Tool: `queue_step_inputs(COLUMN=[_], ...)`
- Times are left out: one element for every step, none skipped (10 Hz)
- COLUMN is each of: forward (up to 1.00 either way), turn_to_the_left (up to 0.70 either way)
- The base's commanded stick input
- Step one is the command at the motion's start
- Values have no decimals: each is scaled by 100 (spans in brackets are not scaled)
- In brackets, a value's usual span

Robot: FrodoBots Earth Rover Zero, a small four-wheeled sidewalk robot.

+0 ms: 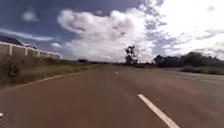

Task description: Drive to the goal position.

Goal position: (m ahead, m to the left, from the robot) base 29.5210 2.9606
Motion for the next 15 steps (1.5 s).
queue_step_inputs(forward=[100,100,100,100,100,100,100,100,100,100,100,100,100,100,100], turn_to_the_left=[0,0,0,0,0,0,0,0,0,0,0,0,0,0,0])
